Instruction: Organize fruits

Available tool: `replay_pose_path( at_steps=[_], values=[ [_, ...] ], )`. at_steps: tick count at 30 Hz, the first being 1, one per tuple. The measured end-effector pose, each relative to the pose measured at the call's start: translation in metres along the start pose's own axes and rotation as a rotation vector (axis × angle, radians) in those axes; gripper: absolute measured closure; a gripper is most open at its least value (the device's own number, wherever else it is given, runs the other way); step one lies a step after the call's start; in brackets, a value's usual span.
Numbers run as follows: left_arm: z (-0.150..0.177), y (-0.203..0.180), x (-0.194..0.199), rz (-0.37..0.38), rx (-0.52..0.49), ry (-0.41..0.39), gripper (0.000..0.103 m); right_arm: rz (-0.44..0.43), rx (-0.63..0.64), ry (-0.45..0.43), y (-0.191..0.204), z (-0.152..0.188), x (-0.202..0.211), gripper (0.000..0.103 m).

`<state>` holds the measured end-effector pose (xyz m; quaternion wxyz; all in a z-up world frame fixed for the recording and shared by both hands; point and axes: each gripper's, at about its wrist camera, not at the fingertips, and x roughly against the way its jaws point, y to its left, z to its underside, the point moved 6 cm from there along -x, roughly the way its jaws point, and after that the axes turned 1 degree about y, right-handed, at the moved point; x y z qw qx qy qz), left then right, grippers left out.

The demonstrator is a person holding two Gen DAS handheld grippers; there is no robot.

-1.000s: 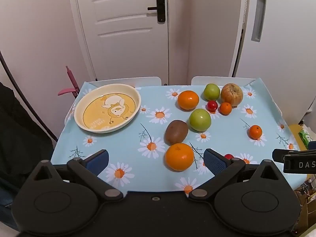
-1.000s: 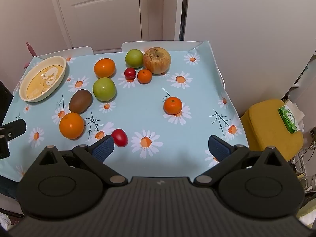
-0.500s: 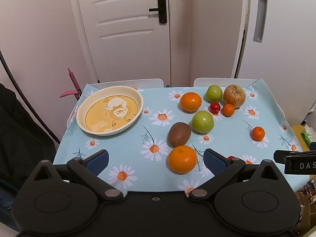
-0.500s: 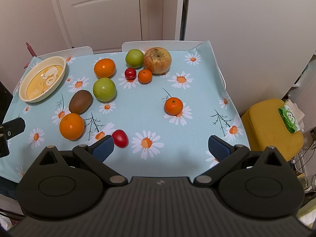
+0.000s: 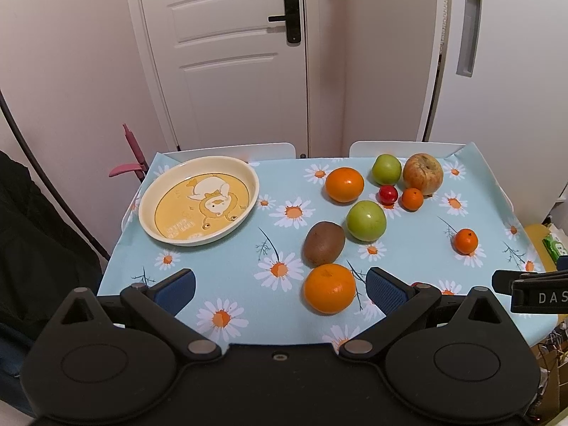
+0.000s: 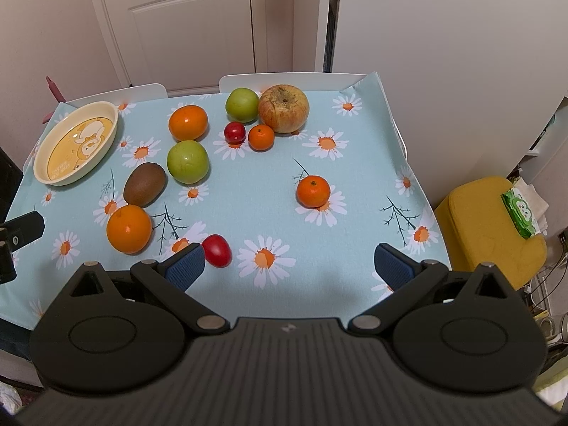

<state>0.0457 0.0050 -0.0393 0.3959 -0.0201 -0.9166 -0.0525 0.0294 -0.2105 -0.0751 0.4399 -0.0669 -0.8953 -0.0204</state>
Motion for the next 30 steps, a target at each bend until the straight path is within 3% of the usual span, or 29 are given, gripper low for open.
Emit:
replay_pose_path(
  at_steps=[30],
  values=[
    [-0.0054,0.004,-0.0006,-0.001,-0.002,-0.008,0.0,-0.002,-0.004,0.006,0.0005,-0.0004,-0.0006,0.0]
  ],
)
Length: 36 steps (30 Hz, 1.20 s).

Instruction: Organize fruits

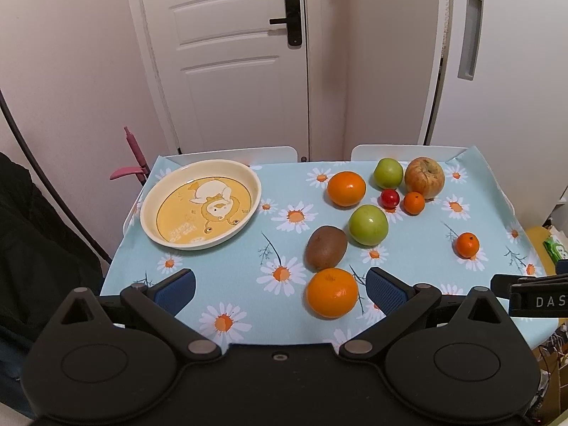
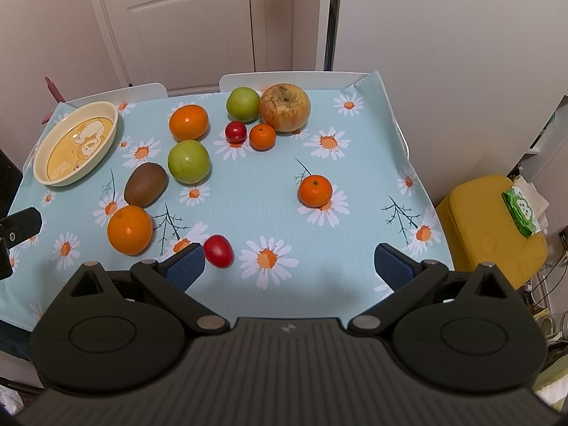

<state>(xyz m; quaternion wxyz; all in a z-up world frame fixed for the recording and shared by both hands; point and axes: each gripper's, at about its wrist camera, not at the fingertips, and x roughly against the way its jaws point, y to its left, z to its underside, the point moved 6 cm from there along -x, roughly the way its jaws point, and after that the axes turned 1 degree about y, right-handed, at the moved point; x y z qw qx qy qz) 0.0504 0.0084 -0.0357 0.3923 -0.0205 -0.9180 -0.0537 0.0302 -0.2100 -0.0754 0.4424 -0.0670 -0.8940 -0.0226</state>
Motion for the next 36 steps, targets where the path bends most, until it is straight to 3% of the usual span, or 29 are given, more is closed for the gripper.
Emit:
replay_pose_path(
  at_steps=[20,28,36],
  values=[
    [0.002,-0.003,0.001,0.01,-0.017,-0.008,0.0,0.0,-0.001,-0.002,0.003,-0.001,0.0,0.0],
    [0.001,-0.006,-0.008,0.014,-0.092,-0.031,0.0,-0.005,-0.003,0.012,0.008,0.009,-0.013,0.0],
    [0.019,-0.013,-0.043,0.085,-0.233,-0.042,0.0,-0.065,0.045,0.011,0.009,0.027,-0.043,0.0]
  ],
)
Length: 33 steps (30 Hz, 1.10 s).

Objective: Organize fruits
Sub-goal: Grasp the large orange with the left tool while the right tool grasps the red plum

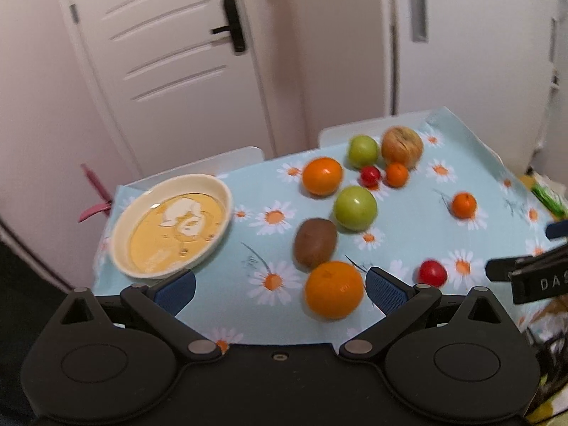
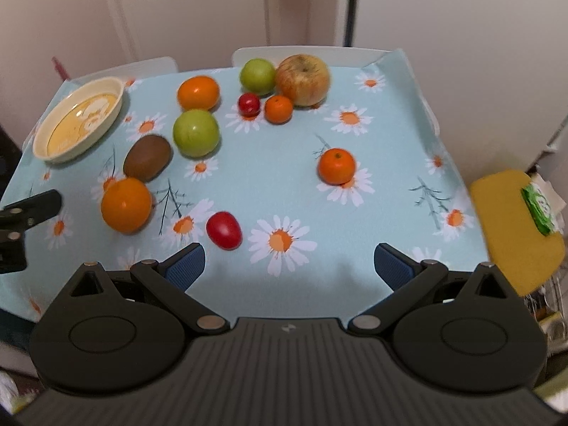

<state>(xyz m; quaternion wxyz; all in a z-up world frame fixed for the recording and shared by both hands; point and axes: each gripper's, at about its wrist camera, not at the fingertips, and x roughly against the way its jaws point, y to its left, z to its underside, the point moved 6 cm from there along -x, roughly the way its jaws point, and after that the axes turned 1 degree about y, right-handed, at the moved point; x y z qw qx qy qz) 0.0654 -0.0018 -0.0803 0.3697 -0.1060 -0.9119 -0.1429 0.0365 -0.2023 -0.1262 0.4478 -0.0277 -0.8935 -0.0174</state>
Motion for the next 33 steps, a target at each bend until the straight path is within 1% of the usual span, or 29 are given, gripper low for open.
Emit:
replay_pose_path(
  at_steps=[4,7,8,13,15,19,21,23,25,27,28,30,33],
  values=[
    [0.012,-0.007,-0.02,0.039,-0.052,-0.014,0.0,-0.076,0.062,-0.04,0.003,0.006,-0.015,0.0],
    [0.018,-0.013,-0.033,0.052,-0.085,-0.03,0.003,-0.125,0.126,-0.061,0.006,0.007,-0.027,0.0],
    [0.02,-0.014,-0.037,0.056,-0.091,-0.032,0.005,-0.137,0.142,-0.067,0.008,0.007,-0.029,0.0],
    [0.027,-0.019,-0.056,0.075,-0.085,-0.028,0.006,-0.209,0.245,-0.088,0.019,0.007,-0.044,0.0],
    [0.029,-0.021,-0.063,0.078,-0.078,-0.02,0.012,-0.23,0.27,-0.09,0.023,0.007,-0.048,0.002],
    [0.03,-0.026,-0.073,0.1,-0.04,-0.011,0.013,-0.271,0.323,-0.101,0.029,0.007,-0.055,0.01],
    [0.03,-0.029,-0.079,0.104,-0.023,-0.005,0.018,-0.283,0.338,-0.097,0.029,0.007,-0.06,0.015],
    [0.029,-0.031,-0.085,0.103,-0.007,0.003,0.02,-0.299,0.343,-0.089,0.029,0.009,-0.064,0.022],
    [0.028,-0.033,-0.089,0.107,0.011,0.011,0.028,-0.312,0.347,-0.084,0.029,0.008,-0.068,0.025],
    [0.028,-0.034,-0.093,0.119,0.032,0.022,0.039,-0.322,0.354,-0.082,0.029,0.008,-0.07,0.028],
    [0.028,-0.035,-0.093,0.124,0.043,0.025,0.039,-0.326,0.359,-0.081,0.029,0.007,-0.071,0.029],
    [0.028,-0.037,-0.093,0.108,0.047,0.024,0.039,-0.33,0.367,-0.081,0.03,0.007,-0.071,0.03],
    [0.028,-0.039,-0.092,0.088,0.039,0.024,0.04,-0.335,0.383,-0.079,0.031,0.006,-0.073,0.036]
  ],
)
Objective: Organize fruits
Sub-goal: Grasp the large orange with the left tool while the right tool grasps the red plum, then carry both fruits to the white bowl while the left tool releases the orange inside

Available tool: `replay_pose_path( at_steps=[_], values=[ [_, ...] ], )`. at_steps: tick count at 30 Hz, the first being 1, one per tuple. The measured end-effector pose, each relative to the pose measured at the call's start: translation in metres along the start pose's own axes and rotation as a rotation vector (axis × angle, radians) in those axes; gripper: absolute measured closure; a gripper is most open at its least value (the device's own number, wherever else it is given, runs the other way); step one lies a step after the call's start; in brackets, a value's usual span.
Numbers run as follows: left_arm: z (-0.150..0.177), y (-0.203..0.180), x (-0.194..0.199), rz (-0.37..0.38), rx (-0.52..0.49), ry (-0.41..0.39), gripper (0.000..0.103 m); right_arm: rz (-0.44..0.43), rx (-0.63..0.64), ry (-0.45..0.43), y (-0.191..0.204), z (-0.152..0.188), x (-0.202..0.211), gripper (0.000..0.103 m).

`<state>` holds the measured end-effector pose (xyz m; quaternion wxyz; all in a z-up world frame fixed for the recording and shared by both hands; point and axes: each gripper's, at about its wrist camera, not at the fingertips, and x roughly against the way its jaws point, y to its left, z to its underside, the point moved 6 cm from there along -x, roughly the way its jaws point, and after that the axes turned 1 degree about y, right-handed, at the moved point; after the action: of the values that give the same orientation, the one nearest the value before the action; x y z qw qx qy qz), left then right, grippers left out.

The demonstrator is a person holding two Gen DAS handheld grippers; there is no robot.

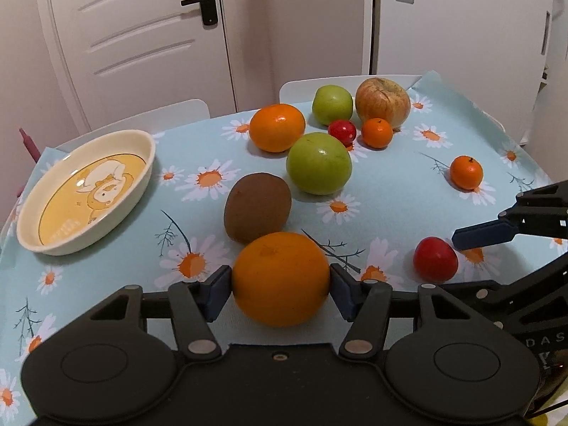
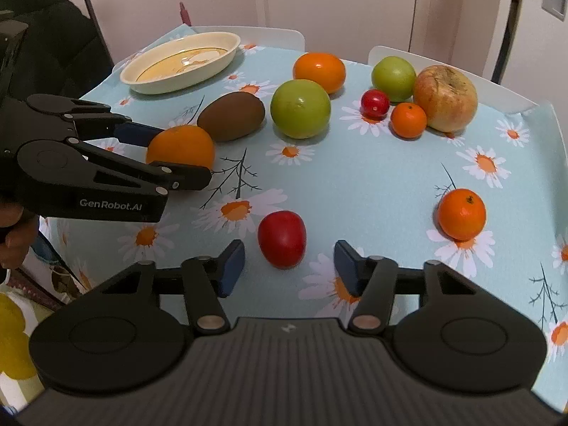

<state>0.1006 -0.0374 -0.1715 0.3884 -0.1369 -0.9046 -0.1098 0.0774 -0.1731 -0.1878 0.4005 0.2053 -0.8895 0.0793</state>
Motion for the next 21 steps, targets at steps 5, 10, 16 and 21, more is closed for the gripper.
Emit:
replay_pose_path(
  at_steps=[5,10,16,21],
  values=[
    [0.002,0.0,0.002,-0.02,0.0,0.003,0.04,-0.015,0.021,0.001,0.001,-0.003,-0.002,0.05],
    [0.008,0.002,0.008,-0.047,0.003,0.007,0.04,-0.024,0.036,0.001,0.002,-0.005,-0.004,0.059],
    [0.015,0.007,0.017,-0.078,0.022,0.017,0.04,-0.05,0.046,-0.011,0.006,-0.012,0.002,0.059],
    [0.015,0.017,0.035,-0.113,0.072,0.017,0.04,-0.07,0.057,-0.023,0.01,-0.027,0.013,0.059]
  ],
)
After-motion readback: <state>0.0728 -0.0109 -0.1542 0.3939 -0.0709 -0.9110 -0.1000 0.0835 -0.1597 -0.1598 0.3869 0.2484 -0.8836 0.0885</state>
